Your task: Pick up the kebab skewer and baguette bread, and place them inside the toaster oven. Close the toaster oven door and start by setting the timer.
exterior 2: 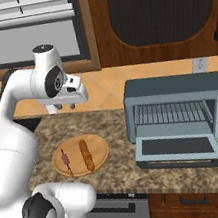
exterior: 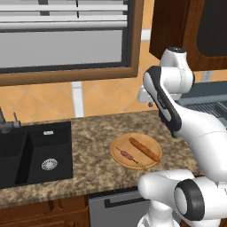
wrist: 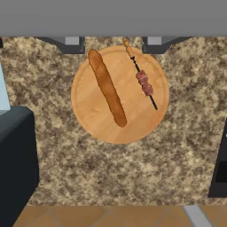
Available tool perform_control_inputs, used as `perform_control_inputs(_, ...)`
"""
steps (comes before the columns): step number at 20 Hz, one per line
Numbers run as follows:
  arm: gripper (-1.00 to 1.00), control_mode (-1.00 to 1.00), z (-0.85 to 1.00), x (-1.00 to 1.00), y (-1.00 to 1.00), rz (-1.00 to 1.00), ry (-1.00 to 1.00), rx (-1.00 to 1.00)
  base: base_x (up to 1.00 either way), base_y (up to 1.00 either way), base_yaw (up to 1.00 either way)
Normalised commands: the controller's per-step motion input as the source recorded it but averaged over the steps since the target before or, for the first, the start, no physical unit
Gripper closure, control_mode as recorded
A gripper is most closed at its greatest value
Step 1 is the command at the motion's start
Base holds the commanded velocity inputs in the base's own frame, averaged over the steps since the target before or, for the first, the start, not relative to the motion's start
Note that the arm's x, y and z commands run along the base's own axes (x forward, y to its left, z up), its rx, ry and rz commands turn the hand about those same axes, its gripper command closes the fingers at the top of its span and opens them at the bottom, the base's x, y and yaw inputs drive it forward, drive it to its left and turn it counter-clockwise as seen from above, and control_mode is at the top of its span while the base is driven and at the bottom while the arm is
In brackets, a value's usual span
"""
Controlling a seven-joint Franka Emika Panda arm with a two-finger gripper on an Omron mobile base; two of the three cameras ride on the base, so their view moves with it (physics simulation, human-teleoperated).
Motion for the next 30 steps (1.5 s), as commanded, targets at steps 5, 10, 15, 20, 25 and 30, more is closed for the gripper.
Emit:
perform_control_inputs(5, -1.00, -1.00, -0.06, -0.29, -0.10, 0.01, -0.03, 0.00, 0.00, 0.00, 0.00)
perform_control_inputs(10, -1.00, -1.00, -0.03, -0.40, -0.63, 0.07, -0.05, 0.00, 0.00, 0.00, 0.00)
perform_control_inputs(15, -1.00, -1.00, -0.03, -0.28, -0.60, 0.02, -0.16, 0.00, 0.00, 0.00, 0.00)
perform_control_inputs(20, -1.00, -1.00, -0.06, -0.48, -0.45, 0.08, -0.29, 0.00, 0.00, 0.00, 0.00)
perform_control_inputs(25, -1.00, -1.00, 0.00, -0.03, -0.71, 0.09, -0.10, 0.10, 0.00, 0.00, 0.00)
perform_control_inputs(30, -1.00, -1.00, -0.20, -0.36, -0.74, 0.13, -0.25, 0.11, 0.00, 0.00, 0.00)
